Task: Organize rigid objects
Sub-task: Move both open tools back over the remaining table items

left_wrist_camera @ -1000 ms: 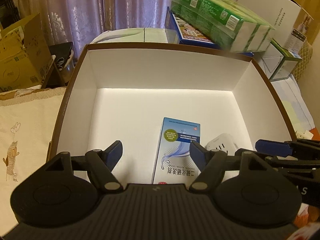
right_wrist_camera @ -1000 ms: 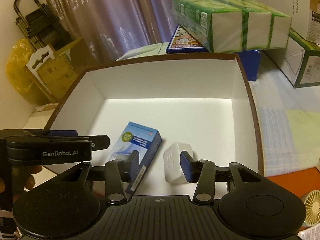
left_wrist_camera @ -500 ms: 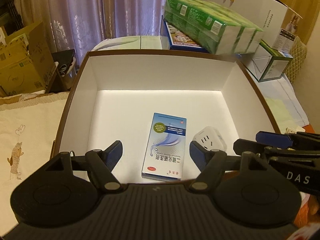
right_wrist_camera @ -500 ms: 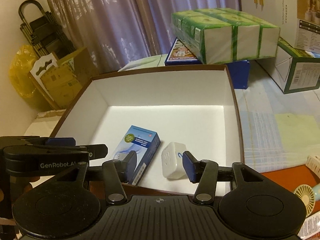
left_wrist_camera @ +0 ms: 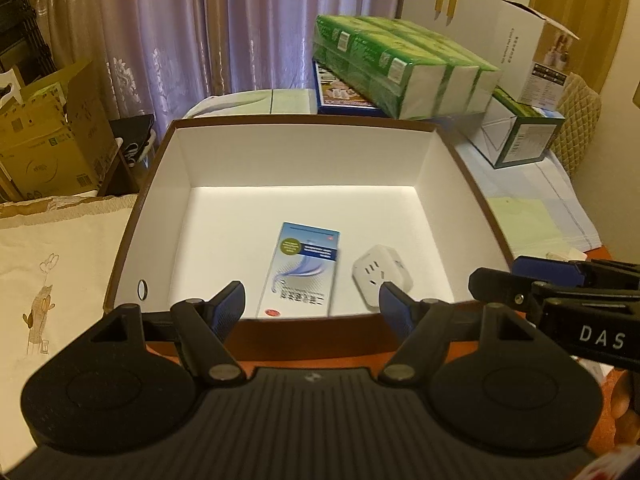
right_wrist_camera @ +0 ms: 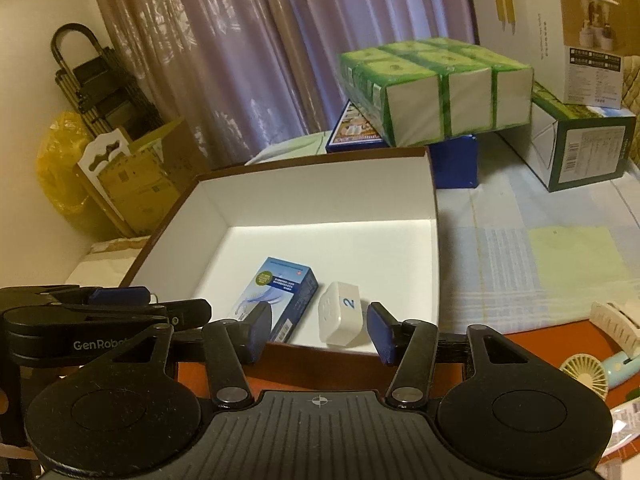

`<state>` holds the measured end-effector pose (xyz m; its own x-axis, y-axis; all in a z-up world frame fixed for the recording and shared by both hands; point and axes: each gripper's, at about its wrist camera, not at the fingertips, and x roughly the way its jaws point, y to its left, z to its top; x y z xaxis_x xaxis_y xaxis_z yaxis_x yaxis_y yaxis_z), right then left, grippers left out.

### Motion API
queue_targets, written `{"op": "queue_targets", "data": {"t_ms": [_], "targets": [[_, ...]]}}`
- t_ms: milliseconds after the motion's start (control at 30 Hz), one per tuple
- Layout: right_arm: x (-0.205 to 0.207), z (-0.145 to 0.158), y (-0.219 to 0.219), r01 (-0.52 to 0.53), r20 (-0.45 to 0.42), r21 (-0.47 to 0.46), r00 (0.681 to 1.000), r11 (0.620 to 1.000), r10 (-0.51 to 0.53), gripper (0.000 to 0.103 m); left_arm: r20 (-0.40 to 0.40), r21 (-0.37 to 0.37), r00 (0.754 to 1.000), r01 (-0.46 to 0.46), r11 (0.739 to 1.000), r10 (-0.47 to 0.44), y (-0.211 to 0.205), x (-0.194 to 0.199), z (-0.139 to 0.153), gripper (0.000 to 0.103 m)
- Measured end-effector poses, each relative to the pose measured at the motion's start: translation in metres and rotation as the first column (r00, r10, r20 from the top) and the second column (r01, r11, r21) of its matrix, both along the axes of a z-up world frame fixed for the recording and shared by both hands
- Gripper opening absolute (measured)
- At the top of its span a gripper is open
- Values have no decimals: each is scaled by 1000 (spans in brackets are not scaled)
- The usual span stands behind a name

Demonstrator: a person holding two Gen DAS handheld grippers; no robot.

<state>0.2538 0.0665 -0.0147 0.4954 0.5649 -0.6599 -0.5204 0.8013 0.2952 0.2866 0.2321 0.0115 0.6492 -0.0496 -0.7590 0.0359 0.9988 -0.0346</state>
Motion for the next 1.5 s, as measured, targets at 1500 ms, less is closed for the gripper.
{"op": "queue_targets", "data": {"t_ms": [1500], "targets": [[-62, -25, -253, 120, -72, -148, 989, 982, -132, 58, -139, -60, 954, 260, 964, -266, -191, -87, -52, 71]]}}
